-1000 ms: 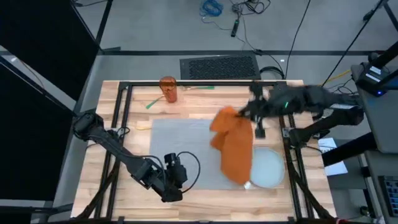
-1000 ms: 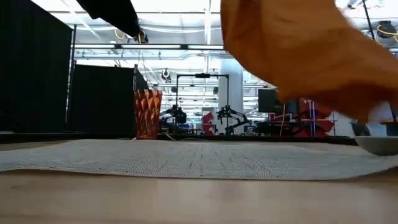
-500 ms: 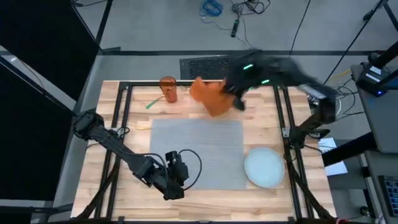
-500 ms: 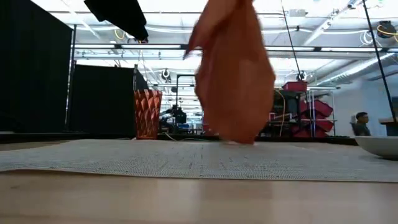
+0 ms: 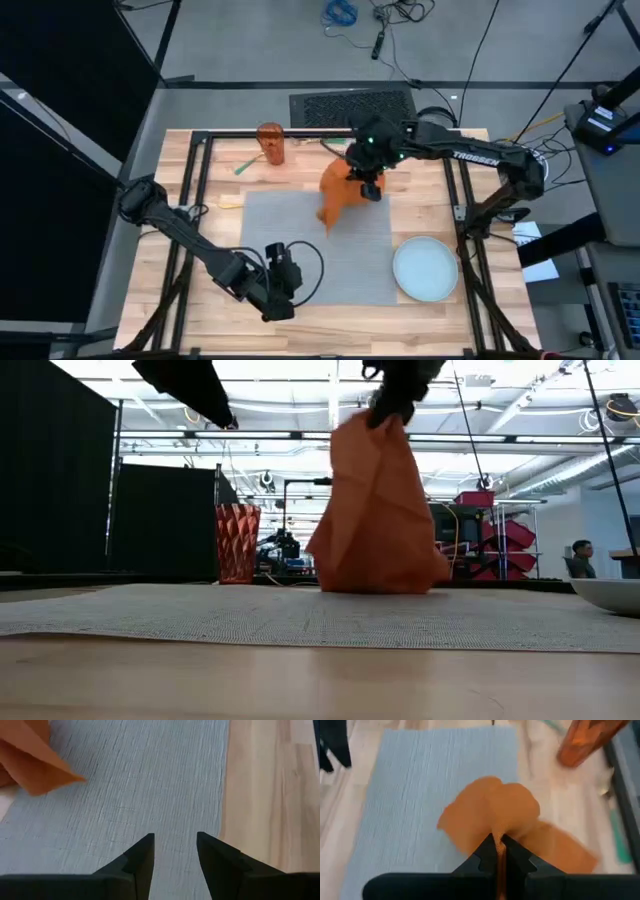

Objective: Set table place
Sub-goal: Fold the orange table napkin

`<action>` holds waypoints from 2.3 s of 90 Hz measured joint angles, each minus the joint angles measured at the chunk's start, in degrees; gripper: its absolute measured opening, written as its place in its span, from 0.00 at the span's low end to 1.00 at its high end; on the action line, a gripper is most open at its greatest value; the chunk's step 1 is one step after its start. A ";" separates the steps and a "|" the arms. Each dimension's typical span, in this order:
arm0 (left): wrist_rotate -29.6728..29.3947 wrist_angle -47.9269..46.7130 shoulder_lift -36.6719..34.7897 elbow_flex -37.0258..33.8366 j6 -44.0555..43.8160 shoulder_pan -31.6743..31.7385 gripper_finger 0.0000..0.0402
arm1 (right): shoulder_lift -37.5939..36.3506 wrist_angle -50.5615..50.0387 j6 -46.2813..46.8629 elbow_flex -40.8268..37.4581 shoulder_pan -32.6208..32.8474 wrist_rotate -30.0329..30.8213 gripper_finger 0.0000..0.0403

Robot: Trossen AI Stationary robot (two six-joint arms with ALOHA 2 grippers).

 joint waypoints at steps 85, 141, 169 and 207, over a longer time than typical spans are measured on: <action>-0.28 0.06 0.00 -0.03 0.93 0.87 0.33 | -0.23 -0.44 8.98 -0.73 3.91 -12.78 0.35; 2.96 2.68 1.01 -0.03 4.59 6.32 0.33 | -6.21 -10.21 12.38 -0.73 13.35 -8.03 0.43; 17.03 12.43 10.88 -0.05 10.80 12.98 0.33 | -6.12 -12.24 14.93 -0.73 18.21 -7.77 0.40; 15.64 15.50 12.85 -0.05 12.96 21.11 0.33 | -6.12 -11.87 15.57 -0.73 22.76 -7.74 0.40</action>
